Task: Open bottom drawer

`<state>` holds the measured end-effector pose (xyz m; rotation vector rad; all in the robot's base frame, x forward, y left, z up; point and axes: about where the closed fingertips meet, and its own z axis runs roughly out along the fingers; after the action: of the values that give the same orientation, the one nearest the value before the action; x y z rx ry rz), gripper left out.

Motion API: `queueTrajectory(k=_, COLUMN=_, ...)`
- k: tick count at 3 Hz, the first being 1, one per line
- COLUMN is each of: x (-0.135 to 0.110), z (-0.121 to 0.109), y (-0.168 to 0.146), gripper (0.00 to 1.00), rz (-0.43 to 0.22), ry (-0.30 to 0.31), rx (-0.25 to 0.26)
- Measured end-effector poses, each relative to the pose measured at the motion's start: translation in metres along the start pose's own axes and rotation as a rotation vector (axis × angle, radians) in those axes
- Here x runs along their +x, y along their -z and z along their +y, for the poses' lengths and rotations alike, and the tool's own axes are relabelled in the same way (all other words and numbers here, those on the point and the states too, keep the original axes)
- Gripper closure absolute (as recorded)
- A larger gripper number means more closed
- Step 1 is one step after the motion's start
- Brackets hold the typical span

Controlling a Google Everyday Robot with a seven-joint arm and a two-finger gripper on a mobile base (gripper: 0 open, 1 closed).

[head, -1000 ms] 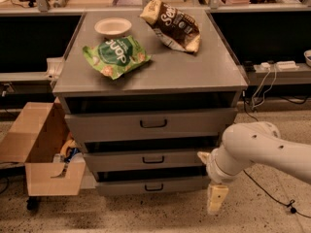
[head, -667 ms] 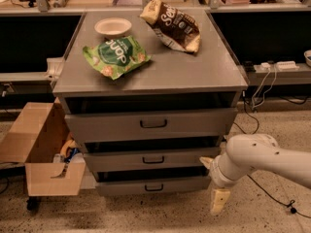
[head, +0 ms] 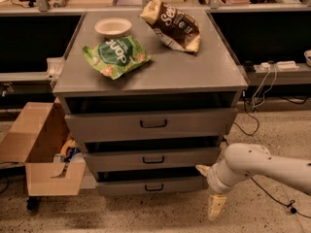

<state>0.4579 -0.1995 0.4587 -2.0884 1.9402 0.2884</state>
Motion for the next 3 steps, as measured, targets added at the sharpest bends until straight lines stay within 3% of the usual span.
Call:
queueTrajectory(k=1, x=0.006, z=0.000, y=-0.015, gripper=0.00, rz=0.018, ry=0.047, rx=0.030)
queueTrajectory(k=2, x=0.018, z=-0.003, y=-0.053, gripper=0.00, rz=0.026, ry=0.141, rx=0.042)
queueTrajectory(k=3, x=0.035, z=-0.007, y=-0.099, gripper=0.00, rz=0.008, ry=0.191, rx=0.020)
